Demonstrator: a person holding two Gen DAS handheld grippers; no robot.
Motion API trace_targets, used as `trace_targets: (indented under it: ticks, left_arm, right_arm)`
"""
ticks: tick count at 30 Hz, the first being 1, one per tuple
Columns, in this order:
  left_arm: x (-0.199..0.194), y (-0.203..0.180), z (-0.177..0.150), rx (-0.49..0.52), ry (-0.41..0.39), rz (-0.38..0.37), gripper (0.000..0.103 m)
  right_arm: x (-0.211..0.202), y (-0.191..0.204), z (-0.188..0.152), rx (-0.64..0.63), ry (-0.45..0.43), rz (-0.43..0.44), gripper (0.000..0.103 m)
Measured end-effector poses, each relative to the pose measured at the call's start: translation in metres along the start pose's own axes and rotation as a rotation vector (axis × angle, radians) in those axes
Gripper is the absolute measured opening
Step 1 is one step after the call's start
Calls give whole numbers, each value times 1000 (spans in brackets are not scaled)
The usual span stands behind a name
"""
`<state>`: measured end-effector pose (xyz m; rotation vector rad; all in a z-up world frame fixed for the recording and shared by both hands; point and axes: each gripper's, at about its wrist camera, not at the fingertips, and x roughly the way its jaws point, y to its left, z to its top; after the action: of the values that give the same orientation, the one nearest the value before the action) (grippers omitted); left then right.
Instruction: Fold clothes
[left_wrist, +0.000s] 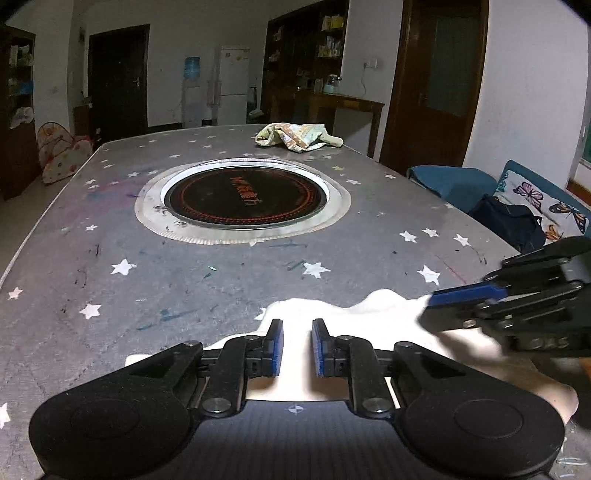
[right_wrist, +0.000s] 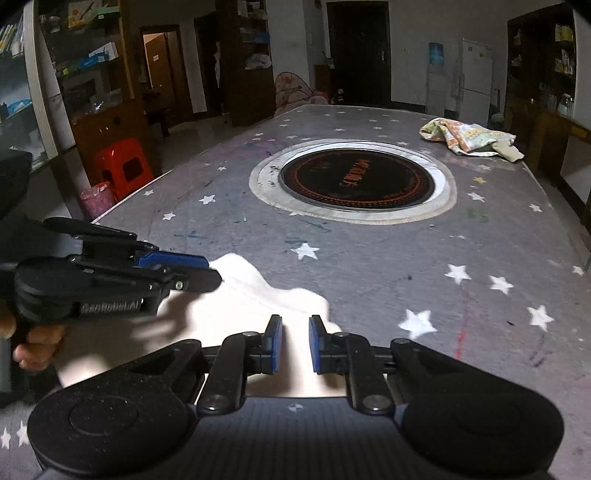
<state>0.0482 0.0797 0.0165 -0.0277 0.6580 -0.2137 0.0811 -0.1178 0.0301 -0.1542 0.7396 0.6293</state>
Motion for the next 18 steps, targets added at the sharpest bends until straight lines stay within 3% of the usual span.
trace_targets:
  ticks: [6, 11, 18]
  left_arm:
    - [-25, -7, -3, 8, -38, -28, 26]
    - [-57, -23, -20, 79, -69, -51, 27]
    - [-85, -15, -52, 81, -45, 26, 34]
  right_arm:
    - [-33, -11, -13, -34, 16, -47, 14]
    - [-48, -11, -23, -31, 6, -49, 14]
    - [-40, -10, -36, -45, 11, -53, 15]
